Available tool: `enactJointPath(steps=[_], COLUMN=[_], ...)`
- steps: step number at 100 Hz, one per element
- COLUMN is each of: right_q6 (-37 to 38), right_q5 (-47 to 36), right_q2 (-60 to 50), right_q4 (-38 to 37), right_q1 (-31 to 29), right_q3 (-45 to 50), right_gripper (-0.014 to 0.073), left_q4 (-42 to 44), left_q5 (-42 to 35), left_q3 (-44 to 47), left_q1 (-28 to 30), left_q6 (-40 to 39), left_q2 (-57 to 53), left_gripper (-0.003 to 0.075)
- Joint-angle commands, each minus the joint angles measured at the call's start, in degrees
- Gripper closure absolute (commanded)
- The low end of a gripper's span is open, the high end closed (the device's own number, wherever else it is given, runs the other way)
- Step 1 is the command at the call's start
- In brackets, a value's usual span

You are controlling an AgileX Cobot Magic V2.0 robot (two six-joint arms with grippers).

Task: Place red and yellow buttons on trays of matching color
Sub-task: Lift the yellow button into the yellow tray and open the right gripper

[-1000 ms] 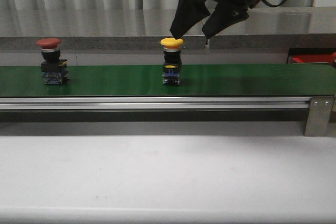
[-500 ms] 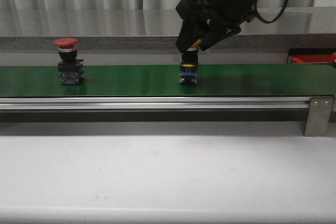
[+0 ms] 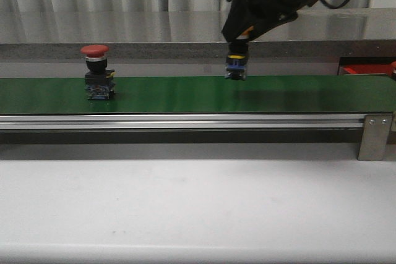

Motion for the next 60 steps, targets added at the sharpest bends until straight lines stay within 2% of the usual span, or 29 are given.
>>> enactJointPath(steps=[1, 34, 60], right_q6=[-0.59, -0.53, -0.53], right_q5=[-4.34, -4.44, -4.47], right_q2=[-7.40, -22.45, -30.78], right_q4=[1.07, 1.90, 1.98], right_q1=[-2.09, -13.28, -27.16], right_q3=[1.98, 15.26, 22.09], right_gripper=[0.0398, 0.0398, 0.0398], left_q4=[-1.40, -1.40, -1.40], left_q5=[-3.70, -3.70, -3.70], left_q3=[-1.47, -1.47, -1.47], left_q1=[-0.51, -0.51, -0.51], left_q6=[-0.20, -0.20, -0.20], left_q2=[0.43, 0.43, 0.43], left_gripper=[0.0741, 0.0741, 0.0741])
